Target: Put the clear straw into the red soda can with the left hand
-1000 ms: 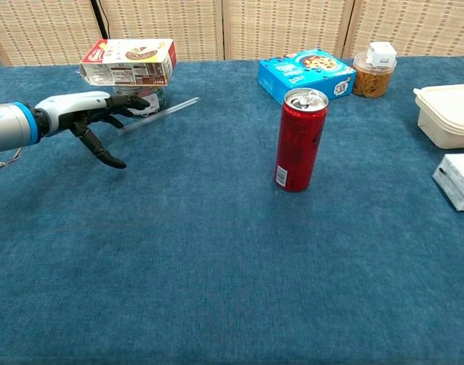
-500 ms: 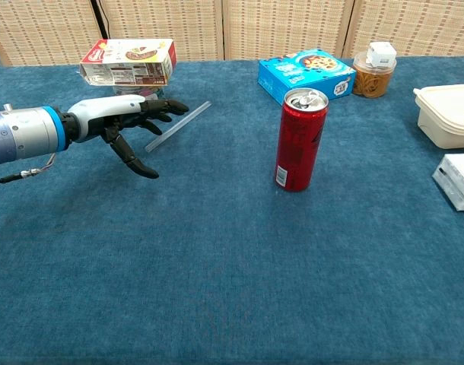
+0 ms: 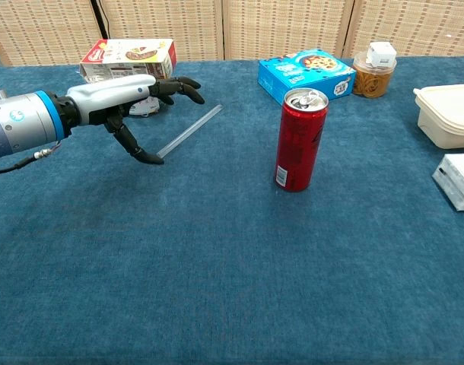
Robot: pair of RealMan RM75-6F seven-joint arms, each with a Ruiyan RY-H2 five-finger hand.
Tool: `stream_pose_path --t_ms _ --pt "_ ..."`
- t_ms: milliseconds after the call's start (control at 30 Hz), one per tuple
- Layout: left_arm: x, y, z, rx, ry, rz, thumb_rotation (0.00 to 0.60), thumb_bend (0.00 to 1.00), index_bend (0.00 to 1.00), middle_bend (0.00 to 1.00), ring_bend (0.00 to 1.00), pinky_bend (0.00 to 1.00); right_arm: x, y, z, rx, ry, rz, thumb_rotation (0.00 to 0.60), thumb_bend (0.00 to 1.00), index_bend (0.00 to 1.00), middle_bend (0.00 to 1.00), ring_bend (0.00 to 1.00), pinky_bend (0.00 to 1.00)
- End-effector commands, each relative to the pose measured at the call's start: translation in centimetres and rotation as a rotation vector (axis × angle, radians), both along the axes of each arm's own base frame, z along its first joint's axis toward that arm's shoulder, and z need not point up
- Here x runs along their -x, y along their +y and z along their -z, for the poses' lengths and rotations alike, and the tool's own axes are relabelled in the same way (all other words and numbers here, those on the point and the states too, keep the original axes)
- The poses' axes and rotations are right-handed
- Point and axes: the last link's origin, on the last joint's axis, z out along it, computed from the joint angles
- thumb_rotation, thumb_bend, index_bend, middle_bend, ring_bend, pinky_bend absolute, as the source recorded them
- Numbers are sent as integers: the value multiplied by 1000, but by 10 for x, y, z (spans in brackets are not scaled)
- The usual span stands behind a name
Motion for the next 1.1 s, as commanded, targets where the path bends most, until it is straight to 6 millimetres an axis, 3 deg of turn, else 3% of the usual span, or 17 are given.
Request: stream_pose_path --t_ms 33,100,367,533,633,867,1100 --pt "2 2 -5 -112 113 130 600 305 250 0 0 122 0 0 0 1 -1 -1 600 0 96 0 0 0" --pt "3 5 -6 -148 166 171 600 352 274 0 0 121 0 0 0 1 0 0 600 0 96 0 0 0" --pt "22 12 -9 -282 392 350 600 364 275 0 0 121 1 -1 -2 12 3 10 600 0 96 0 0 0" --pt "39 12 -9 -301 435 389 600 363 259 0 0 121 2 -2 -1 13 7 17 600 0 96 0 0 0" --pt "39 14 -3 -320 423 397 600 354 231 0 0 121 3 -2 4 -7 8 22 600 0 96 0 0 0" --pt "33 16 12 -351 445 435 600 181 136 0 0 121 3 -3 5 -10 8 28 600 0 96 0 0 0" --pt "23 15 25 -336 421 423 600 143 217 0 0 121 4 -3 5 -12 4 33 600 0 97 0 0 0"
